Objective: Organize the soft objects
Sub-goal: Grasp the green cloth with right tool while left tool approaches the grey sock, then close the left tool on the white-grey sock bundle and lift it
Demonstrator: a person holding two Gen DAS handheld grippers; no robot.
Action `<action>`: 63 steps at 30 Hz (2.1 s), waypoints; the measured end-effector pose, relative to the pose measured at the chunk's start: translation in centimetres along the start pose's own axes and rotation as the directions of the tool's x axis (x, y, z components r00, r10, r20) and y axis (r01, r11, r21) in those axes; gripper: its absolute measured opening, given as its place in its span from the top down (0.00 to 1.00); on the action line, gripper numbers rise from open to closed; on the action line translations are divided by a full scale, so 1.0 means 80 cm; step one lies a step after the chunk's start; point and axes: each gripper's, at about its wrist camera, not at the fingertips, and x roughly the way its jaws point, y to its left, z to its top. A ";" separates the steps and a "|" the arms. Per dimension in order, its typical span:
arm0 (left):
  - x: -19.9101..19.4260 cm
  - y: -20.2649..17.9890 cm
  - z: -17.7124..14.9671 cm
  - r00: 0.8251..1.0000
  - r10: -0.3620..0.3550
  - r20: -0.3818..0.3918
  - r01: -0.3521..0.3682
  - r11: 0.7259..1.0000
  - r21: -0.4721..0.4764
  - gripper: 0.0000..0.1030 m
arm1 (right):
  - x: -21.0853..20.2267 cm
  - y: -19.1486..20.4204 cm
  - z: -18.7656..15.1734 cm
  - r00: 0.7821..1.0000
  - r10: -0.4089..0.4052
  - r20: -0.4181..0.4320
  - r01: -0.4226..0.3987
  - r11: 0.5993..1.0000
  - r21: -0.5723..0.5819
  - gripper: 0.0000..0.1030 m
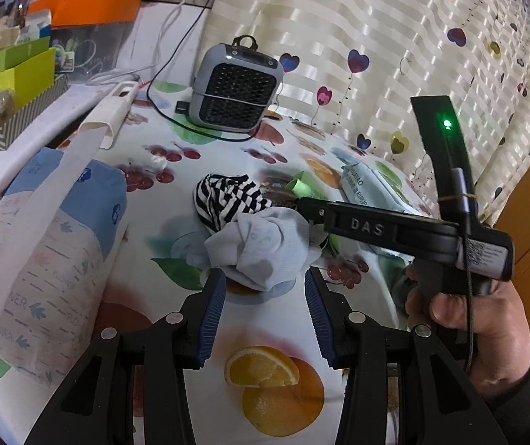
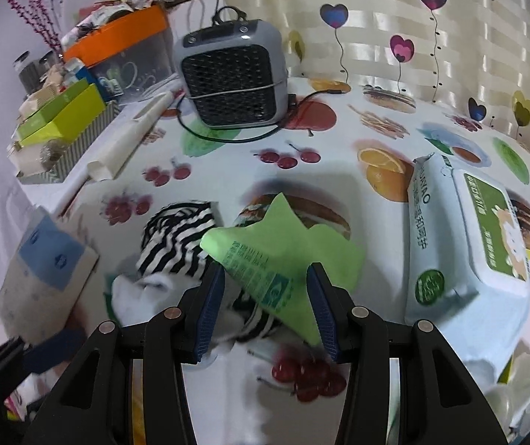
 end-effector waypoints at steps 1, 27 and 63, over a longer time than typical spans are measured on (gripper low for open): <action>0.001 0.001 0.000 1.000 -0.001 -0.002 0.001 1.000 -0.003 0.59 | 0.001 -0.002 0.001 1.000 0.003 0.001 -0.003 1.000 0.007 0.54; 0.011 -0.003 0.013 1.000 0.006 -0.009 -0.006 1.000 0.020 0.55 | -0.057 -0.036 -0.006 0.973 0.155 0.171 -0.184 0.967 0.174 0.93; 0.043 -0.018 0.014 0.997 0.073 -0.030 -0.071 0.996 0.058 0.91 | -0.130 -0.031 -0.039 0.948 0.211 0.239 -0.245 0.961 0.125 0.93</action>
